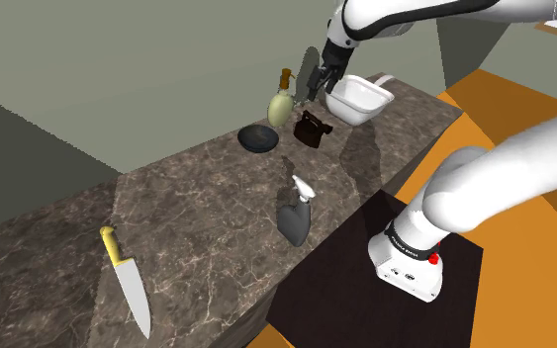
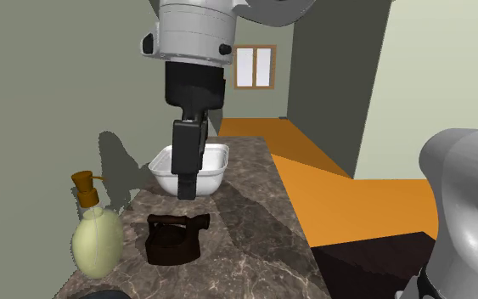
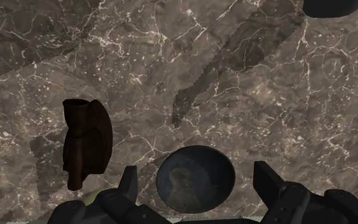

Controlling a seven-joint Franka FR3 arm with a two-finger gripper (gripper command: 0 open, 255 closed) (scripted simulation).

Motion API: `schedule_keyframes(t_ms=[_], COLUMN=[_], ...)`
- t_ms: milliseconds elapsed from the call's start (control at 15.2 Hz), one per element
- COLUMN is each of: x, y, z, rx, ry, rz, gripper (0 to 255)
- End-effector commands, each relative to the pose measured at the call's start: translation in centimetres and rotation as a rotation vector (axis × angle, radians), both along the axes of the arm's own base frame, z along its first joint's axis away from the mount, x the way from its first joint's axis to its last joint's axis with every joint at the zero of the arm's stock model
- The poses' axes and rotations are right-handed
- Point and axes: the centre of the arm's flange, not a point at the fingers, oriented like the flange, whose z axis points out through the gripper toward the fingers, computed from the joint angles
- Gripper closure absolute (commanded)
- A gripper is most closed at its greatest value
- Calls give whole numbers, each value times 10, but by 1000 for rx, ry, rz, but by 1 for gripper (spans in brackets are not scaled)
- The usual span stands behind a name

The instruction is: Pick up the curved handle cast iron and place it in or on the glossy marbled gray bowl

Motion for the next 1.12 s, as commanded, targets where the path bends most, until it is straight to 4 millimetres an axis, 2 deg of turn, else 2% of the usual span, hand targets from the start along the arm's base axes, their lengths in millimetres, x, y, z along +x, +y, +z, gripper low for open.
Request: schedule_keyframes(t_ms=[0,1056], x=[11,84], y=[-18,-155], z=[-17,-160], rx=[-5,-37], ry=[9,86], rz=[-3,-28], gripper=[0,0])
